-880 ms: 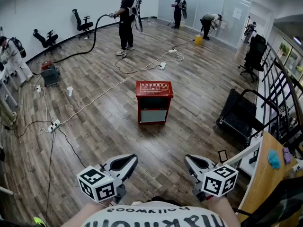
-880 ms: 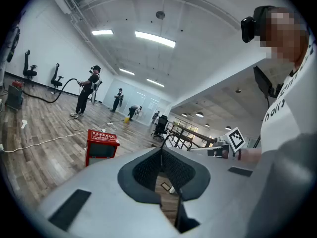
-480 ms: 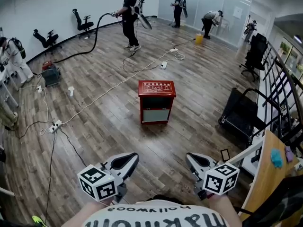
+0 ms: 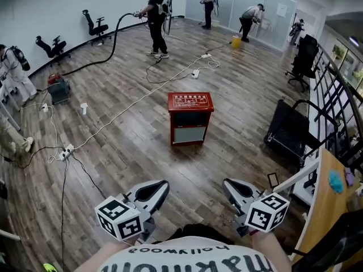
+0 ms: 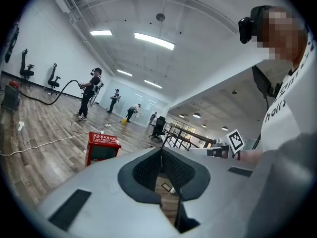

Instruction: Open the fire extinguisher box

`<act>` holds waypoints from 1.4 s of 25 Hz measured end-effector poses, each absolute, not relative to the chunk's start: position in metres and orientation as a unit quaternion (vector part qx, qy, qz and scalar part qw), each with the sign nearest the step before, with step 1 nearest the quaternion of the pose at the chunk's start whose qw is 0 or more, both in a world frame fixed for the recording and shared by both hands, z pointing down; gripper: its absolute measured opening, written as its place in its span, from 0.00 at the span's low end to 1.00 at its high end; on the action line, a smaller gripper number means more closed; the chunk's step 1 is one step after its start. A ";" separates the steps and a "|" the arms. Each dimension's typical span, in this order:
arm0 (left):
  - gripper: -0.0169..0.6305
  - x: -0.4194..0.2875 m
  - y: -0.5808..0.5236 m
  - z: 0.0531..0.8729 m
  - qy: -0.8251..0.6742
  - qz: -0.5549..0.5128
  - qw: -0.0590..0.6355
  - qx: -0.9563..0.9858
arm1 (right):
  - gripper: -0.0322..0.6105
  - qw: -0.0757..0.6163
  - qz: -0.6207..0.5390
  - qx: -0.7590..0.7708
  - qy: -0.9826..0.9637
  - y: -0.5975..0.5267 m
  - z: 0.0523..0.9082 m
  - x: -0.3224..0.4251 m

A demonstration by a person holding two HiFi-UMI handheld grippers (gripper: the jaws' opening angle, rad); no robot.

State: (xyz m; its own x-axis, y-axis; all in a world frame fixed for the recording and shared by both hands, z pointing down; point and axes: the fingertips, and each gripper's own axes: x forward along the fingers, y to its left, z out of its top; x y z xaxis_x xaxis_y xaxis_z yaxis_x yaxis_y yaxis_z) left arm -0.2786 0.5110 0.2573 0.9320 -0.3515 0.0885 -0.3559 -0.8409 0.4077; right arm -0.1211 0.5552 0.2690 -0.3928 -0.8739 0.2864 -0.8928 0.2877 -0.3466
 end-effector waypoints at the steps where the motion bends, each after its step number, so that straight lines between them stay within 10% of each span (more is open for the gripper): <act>1: 0.04 -0.280 0.510 0.255 -0.180 -0.005 0.218 0.959 | 0.06 0.015 0.228 0.553 -0.801 0.554 0.268 -0.121; 35: 0.04 -0.138 0.353 0.299 -0.237 0.043 0.264 0.934 | 0.07 0.158 0.197 0.477 -0.842 0.386 0.296 0.023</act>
